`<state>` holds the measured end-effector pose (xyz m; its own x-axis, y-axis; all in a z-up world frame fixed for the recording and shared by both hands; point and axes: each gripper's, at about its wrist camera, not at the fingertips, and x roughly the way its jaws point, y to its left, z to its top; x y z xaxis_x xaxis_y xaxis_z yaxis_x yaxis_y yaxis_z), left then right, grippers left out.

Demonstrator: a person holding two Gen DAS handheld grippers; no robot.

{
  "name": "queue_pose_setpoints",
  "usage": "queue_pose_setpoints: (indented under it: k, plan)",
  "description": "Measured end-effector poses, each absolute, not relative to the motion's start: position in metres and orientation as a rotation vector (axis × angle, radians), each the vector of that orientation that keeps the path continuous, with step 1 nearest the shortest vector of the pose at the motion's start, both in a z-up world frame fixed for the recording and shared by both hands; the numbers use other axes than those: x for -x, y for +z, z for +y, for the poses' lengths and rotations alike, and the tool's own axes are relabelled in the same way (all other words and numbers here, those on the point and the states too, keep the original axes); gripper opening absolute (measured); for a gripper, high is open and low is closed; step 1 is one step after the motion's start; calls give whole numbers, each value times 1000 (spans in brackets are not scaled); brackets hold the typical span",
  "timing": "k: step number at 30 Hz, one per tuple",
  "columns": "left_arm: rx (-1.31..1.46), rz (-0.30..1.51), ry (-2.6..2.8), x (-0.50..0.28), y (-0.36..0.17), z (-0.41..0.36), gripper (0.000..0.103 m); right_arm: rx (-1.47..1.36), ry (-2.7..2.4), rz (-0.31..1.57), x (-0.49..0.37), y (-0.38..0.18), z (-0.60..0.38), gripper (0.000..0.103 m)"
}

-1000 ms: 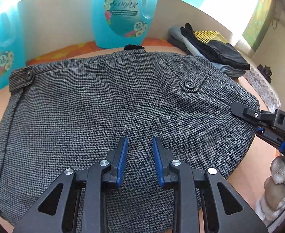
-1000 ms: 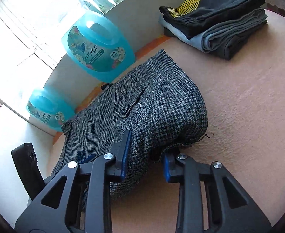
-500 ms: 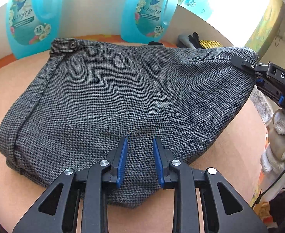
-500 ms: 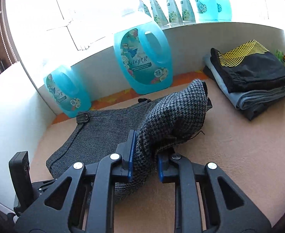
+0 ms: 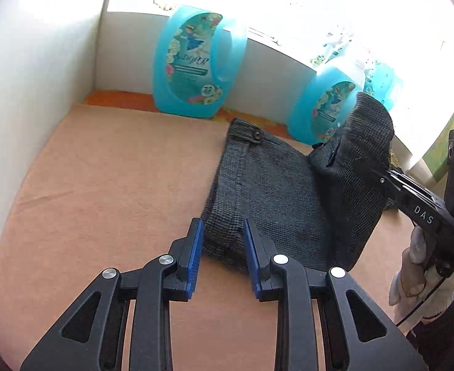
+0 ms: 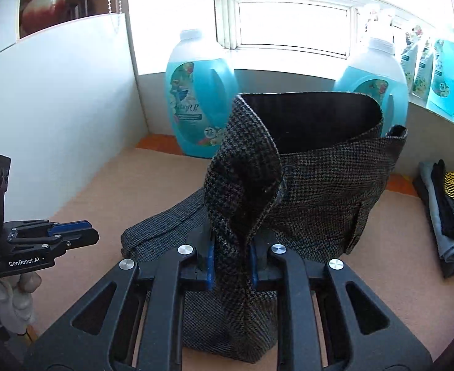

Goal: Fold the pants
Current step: 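Lift the gripped edge with both grippers and fold it over the shorts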

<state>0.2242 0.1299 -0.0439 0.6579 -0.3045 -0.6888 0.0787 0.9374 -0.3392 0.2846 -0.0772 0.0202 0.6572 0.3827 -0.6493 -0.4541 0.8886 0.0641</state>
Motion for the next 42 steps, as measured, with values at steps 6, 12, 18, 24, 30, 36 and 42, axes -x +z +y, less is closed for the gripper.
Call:
queue_pose_setpoints:
  k: [6,12,18,24,30,36,42]
  plan:
    - [304,826,-150,-212,-41,157,25,214,580,828,-291,-30,-18,16]
    - [299,831,-151,-213,-43,158,25,265,625,850,-289,-47,-5,17]
    - [323,828,-173,-226,-42,153,25,38,870,867,-289,-21,-35,44]
    - [338,806,-223,-235,-34,135,25,-72,870,745,-286,27,-91,55]
    - [235,803,-302,-252,-26,84,25,-125,709,751,-324,29,-140,55]
    - [111,850,-297,-279,-45,48,25,-91,623,804,-374,5,-155,55]
    - [51,922,-231,-288,-86,58,25,-70,612,866,-416,-39,-148,55]
